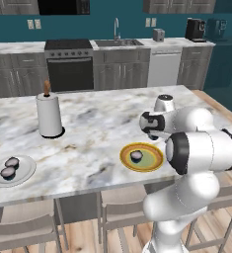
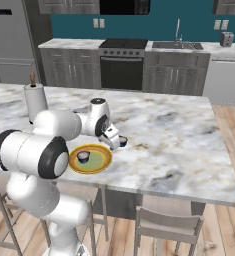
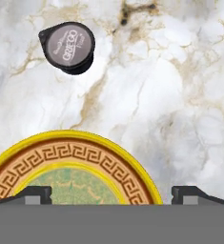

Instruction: Place two yogurt containers on each plate.

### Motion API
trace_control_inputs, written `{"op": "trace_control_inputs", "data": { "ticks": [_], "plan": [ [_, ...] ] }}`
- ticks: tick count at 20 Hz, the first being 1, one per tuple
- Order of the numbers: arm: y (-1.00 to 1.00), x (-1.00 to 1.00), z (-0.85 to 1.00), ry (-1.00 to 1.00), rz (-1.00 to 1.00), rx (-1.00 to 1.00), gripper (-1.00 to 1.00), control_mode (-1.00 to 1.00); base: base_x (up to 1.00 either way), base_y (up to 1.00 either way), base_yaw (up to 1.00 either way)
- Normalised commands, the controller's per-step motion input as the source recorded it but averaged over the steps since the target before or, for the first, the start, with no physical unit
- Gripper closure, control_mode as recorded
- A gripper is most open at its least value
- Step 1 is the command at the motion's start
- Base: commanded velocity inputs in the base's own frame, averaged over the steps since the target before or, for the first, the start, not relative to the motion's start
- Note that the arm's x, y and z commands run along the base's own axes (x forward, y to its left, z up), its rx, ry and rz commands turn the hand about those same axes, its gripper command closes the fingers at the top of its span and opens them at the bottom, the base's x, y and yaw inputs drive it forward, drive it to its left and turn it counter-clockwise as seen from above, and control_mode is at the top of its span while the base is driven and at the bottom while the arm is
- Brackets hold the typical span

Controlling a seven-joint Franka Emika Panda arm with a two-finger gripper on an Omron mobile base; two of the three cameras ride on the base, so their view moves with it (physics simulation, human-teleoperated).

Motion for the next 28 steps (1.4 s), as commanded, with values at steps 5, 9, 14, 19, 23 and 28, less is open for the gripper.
{"op": "trace_control_inputs", "data": {
  "ticks": [5,9,14,19,23,28],
  "plan": [
    [-0.04,0.35,0.00,0.03,0.00,-0.01,-1.00,-1.00,0.00,0.00,0.00],
    [-0.27,0.47,-0.04,0.14,0.00,0.00,-1.00,-1.00,0.00,0.00,0.00],
    [-0.32,0.34,-0.08,0.10,0.00,0.00,-1.00,-1.00,0.00,0.00,0.00],
    [-0.11,0.33,-0.04,0.07,0.00,0.00,-1.00,-1.00,0.00,0.00,0.00],
    [-0.03,0.28,-0.05,0.08,0.00,0.00,-1.00,-1.00,0.00,0.00,0.00],
    [0.00,0.10,-0.16,0.06,0.00,0.04,-1.00,-1.00,0.00,0.00,0.00]
  ]
}}
